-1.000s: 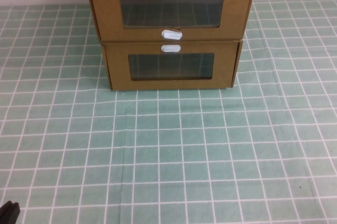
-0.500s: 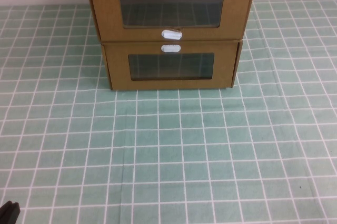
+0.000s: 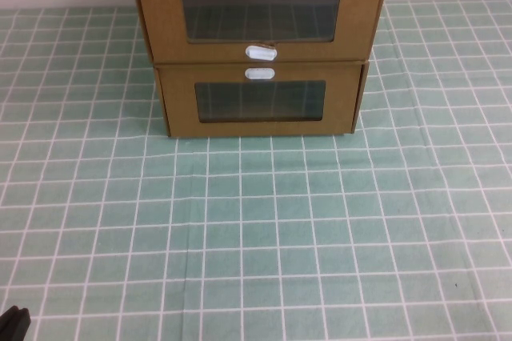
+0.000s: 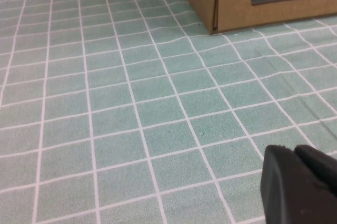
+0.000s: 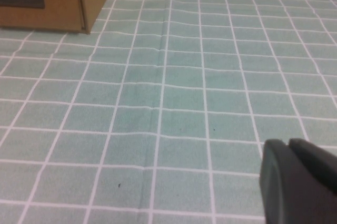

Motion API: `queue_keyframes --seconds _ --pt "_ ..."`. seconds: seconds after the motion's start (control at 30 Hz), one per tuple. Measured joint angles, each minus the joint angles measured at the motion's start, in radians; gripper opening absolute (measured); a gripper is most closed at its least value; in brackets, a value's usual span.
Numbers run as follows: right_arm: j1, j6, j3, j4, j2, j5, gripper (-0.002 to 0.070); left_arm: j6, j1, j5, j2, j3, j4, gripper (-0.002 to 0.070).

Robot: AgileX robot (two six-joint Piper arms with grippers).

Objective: Open the shoe box
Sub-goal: 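Pull the top drawer of the cardboard box fully open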

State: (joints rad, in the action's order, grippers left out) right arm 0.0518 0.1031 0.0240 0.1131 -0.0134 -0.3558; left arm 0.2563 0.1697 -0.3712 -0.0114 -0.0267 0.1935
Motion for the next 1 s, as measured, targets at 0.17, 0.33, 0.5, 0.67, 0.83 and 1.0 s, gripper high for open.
queue_keyframes --seconds 0.17,0.33,0.5,0.67,0.83,1.0 --pt "0.000 0.000 0.000 0.000 0.000 0.000 -0.0013 0.000 0.000 0.000 0.000 0.000 0.000 -0.0005" --pt "0.000 0.000 0.000 0.000 0.000 0.054 -0.0013 0.000 0.000 0.012 0.000 0.000 0.000 -0.0005" --pt "0.000 0.000 0.000 0.000 0.000 0.282 -0.0013 0.000 0.000 0.141 0.000 0.000 0.002 -0.0005" --pt "0.000 0.000 0.000 0.000 0.000 0.515 -0.0013 0.000 0.000 0.336 0.000 0.000 0.008 -0.0005" --pt "0.000 0.000 0.000 0.000 0.000 0.649 -0.0013 0.000 0.000 0.451 0.000 0.000 0.008 -0.0005" --pt "0.000 0.000 0.000 0.002 0.000 0.682 -0.0014 -0.002 0.000 0.472 0.000 0.000 0.012 -0.0005"
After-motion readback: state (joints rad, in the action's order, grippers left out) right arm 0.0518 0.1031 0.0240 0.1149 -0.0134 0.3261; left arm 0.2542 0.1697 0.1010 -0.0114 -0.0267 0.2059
